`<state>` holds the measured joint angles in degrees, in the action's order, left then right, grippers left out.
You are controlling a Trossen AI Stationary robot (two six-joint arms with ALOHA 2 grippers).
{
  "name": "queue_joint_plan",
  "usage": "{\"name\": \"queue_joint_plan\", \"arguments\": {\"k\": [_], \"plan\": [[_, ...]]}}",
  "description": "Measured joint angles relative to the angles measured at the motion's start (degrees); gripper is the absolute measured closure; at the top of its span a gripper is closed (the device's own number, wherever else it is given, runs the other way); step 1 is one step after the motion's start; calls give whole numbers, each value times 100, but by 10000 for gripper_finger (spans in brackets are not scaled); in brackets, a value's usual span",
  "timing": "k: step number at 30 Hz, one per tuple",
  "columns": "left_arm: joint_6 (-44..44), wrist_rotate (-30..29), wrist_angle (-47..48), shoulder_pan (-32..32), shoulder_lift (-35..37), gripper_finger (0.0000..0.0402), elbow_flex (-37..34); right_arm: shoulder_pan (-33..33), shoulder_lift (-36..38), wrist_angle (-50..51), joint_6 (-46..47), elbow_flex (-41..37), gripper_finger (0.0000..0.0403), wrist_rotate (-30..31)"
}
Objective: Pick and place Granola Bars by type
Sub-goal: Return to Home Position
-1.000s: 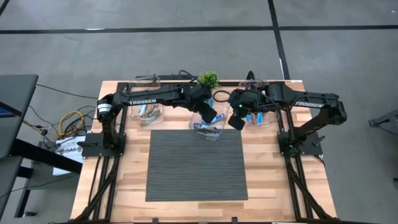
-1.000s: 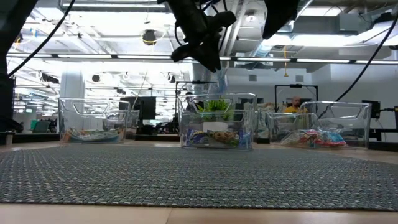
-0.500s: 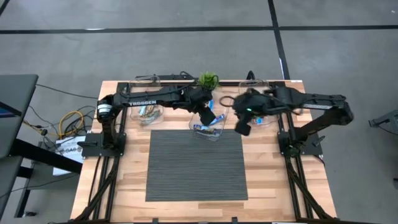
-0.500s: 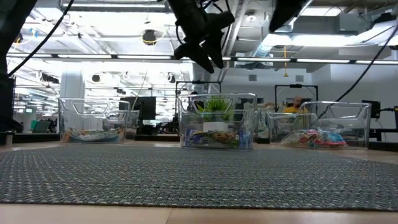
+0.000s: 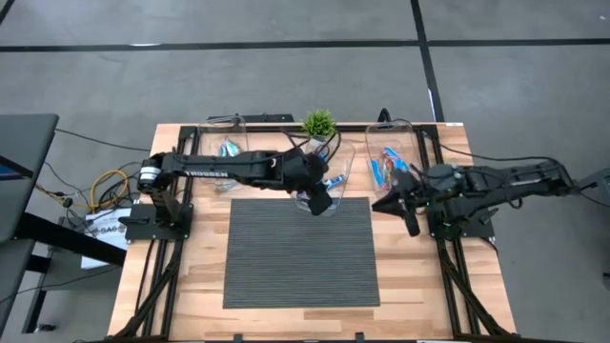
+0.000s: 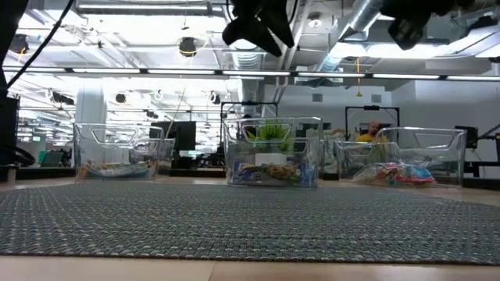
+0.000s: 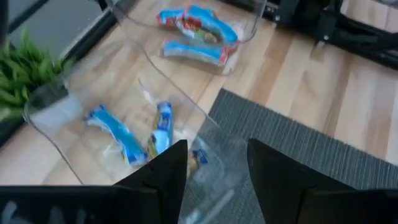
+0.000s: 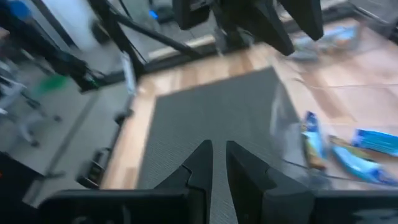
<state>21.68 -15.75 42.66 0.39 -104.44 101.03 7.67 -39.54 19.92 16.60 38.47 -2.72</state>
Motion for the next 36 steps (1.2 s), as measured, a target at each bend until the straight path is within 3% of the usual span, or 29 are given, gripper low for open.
{"name": "queue_joint_plan", "arguments": {"k": [3, 13, 22, 26, 36], "plan": [[351, -57, 113, -119, -2, 242, -4, 186, 444, -580, 169, -556, 365, -2], [1796, -125, 687, -535, 101, 242, -7, 631, 1511, -945, 100, -1820, 365, 418], [2834, -118, 764, -683, 504, 242, -7, 1008, 2059, -2754, -36, -3131, 365, 403], [2845, -113, 807, -683, 671, 242, -4, 1175, 2179, -3231, -423, -3433, 365, 413], [3053, 180, 944, -681, 697, 242, -7, 1210, 2574, -3185, -886, -3800, 365, 418]]}}
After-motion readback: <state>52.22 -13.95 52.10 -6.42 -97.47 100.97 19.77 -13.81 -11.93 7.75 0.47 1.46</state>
